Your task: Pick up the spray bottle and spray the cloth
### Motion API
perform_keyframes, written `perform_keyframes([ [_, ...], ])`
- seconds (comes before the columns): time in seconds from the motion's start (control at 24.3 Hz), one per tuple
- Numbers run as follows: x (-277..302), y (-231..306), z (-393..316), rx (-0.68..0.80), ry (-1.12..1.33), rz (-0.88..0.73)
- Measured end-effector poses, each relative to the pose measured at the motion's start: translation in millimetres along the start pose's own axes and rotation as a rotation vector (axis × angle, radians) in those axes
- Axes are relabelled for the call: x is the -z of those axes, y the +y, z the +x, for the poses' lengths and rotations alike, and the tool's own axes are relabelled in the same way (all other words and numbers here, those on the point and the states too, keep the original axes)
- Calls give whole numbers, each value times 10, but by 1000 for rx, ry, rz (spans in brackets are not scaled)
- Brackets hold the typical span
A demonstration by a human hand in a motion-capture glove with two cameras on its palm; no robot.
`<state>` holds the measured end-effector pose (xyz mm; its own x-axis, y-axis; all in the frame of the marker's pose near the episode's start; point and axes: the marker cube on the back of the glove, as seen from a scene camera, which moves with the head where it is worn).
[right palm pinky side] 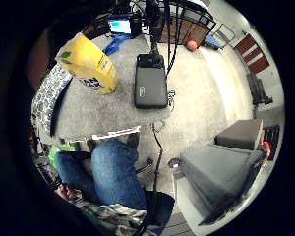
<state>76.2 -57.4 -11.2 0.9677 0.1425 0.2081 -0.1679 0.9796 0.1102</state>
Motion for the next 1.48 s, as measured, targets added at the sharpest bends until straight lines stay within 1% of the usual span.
perform_keyframes([
  [0.29, -129, -283, 117, -68, -167, 32],
  [0.45, -204, -409, 196, -35, -279, 43],
  [0.78, -319, -682, 295, -29, -578, 108],
  [1.2, -436, -924, 318, 33, -711, 163],
  [1.48, -544, -1055, 313, 18, -775, 187],
])
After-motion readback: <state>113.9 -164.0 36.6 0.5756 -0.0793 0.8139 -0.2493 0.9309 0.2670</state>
